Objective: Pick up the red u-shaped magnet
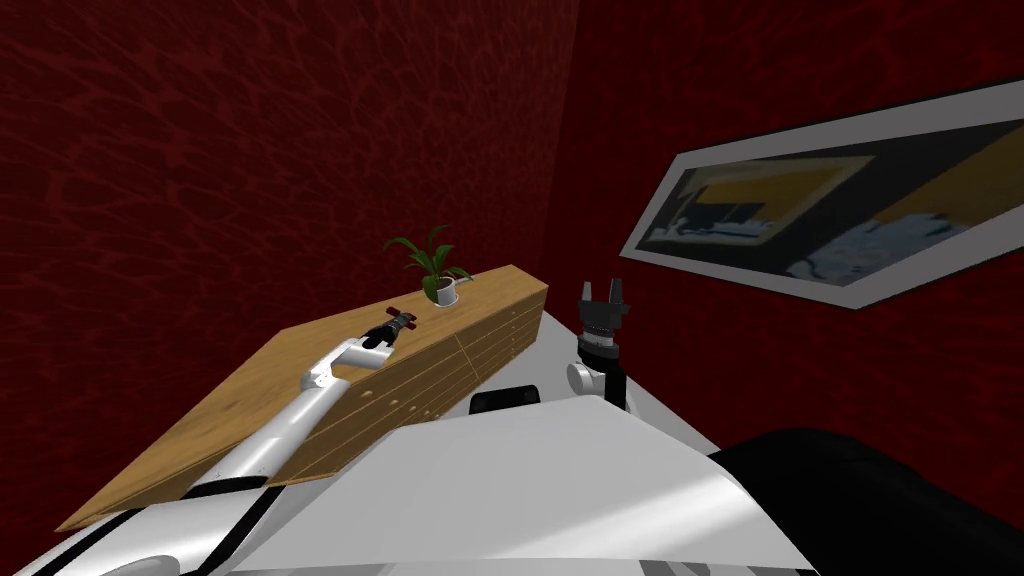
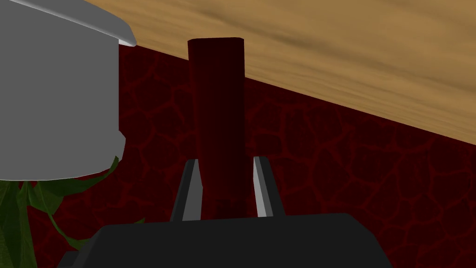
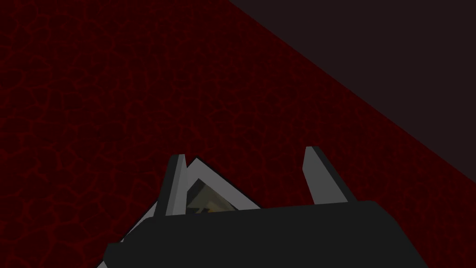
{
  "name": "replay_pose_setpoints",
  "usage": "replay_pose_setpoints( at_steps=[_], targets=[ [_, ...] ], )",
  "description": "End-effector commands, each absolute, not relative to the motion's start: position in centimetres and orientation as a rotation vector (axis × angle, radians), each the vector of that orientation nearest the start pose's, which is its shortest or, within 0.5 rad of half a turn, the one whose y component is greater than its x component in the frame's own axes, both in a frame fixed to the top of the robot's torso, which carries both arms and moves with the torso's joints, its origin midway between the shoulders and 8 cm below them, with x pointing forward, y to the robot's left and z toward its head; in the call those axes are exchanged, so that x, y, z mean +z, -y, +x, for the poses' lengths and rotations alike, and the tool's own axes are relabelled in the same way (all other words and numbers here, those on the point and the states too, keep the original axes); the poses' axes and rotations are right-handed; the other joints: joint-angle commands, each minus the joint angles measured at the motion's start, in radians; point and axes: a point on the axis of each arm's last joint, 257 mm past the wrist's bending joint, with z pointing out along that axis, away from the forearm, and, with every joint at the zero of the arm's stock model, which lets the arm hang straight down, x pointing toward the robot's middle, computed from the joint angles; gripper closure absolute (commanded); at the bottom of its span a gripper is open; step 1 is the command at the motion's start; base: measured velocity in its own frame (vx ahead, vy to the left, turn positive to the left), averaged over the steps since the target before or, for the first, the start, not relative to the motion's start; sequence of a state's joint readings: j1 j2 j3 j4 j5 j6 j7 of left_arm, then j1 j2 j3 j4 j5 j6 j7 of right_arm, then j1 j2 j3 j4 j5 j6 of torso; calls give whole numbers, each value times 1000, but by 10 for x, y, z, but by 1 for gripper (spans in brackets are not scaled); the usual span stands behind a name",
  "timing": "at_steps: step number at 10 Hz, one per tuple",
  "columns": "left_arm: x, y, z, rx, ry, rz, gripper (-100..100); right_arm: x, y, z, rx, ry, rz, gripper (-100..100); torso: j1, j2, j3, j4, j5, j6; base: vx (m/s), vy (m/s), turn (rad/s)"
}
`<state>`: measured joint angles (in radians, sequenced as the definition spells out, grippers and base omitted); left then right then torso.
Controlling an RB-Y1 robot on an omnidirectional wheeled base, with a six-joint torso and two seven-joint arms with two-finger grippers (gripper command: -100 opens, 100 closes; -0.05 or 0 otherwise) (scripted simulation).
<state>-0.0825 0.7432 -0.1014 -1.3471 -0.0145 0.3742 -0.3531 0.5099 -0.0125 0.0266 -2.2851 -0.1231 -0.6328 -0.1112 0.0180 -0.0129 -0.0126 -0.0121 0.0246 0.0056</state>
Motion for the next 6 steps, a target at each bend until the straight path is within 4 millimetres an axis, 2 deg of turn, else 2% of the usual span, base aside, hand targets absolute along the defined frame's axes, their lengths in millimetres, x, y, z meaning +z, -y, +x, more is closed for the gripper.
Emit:
replay_pose_setpoints(
  at_steps=[1, 2, 4, 5, 6],
  targets=[
    [-275, -477, 543, -60, -1858, -645, 100, 47, 284, 317, 1529, -420, 661, 0, 0, 0, 0, 0, 0, 0, 7, 54, 312],
    [-276, -476, 543, -51, -1856, -636, 100, 47, 284, 317, 1528, -420, 661, 0, 1, 0, 0, 0, 0, -2, 17, 45, 220],
    [-271, -480, 544, -27, -1840, -623, 100, 47, 284, 317, 1529, -420, 661, 0, 0, 0, 0, 0, 0, 0, 5, 9, -26],
    [-258, -443, 562, -75, -1827, -599, 100, 47, 284, 317, 1529, -420, 661, 0, -1, 0, 0, 0, -1, 0, 12, 43, 357],
    [-258, -441, 562, -65, -1823, -587, 100, 47, 284, 317, 1528, -420, 661, 0, -1, 0, 0, 1, -1, -1, 20, 42, 172]
  ],
)
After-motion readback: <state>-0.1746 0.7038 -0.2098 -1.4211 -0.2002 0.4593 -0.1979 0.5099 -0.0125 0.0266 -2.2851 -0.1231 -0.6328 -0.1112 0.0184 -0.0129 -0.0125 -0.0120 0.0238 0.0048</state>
